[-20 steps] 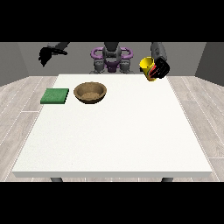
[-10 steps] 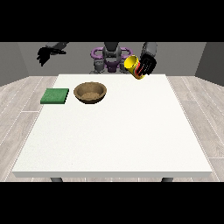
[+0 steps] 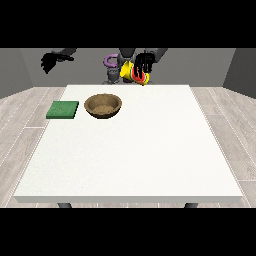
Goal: Pick the cup and pour the ball into the bowl, then pick the bowl and place it on the pad
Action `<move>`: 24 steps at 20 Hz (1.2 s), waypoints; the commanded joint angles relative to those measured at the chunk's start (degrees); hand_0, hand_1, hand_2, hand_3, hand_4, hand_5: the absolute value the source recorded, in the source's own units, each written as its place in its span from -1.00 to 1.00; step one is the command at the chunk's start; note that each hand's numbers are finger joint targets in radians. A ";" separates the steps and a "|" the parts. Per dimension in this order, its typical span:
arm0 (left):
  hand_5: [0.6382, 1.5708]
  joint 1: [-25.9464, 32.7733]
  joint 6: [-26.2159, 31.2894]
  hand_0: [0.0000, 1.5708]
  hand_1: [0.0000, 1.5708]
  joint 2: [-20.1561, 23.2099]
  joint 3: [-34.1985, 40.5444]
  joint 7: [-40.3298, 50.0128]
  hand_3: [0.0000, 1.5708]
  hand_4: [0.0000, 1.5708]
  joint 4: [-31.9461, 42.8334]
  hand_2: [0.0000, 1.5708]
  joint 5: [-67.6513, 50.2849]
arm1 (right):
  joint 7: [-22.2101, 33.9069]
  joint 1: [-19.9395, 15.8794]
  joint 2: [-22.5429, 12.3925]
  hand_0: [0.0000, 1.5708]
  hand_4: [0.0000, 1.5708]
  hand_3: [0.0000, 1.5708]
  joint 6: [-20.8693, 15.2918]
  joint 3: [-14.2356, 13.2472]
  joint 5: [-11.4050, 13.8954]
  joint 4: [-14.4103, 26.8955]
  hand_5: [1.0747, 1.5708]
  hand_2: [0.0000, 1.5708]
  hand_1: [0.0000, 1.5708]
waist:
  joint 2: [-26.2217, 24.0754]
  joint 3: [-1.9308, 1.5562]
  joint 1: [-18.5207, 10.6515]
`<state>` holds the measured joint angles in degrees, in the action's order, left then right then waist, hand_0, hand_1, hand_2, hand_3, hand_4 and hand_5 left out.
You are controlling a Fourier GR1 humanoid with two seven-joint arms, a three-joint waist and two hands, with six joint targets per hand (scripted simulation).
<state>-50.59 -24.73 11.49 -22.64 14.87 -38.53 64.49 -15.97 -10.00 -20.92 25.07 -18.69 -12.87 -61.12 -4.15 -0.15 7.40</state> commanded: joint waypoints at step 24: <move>-0.03 -4.65 12.89 0.91 0.91 -6.97 -5.88 6.31 1.00 1.00 -2.46 1.00 16.25 | 3.29 -0.57 1.09 -1.00 -0.87 -1.00 -2.26 -0.49 -0.39 3.49 0.98 -1.00 -1.00 | -1.41 0.53 -5.42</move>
<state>-55.87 -6.93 4.50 -39.37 19.21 -36.56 90.55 -13.19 -11.50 -20.30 24.27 -18.59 -13.28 -58.33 -5.35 0.13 4.88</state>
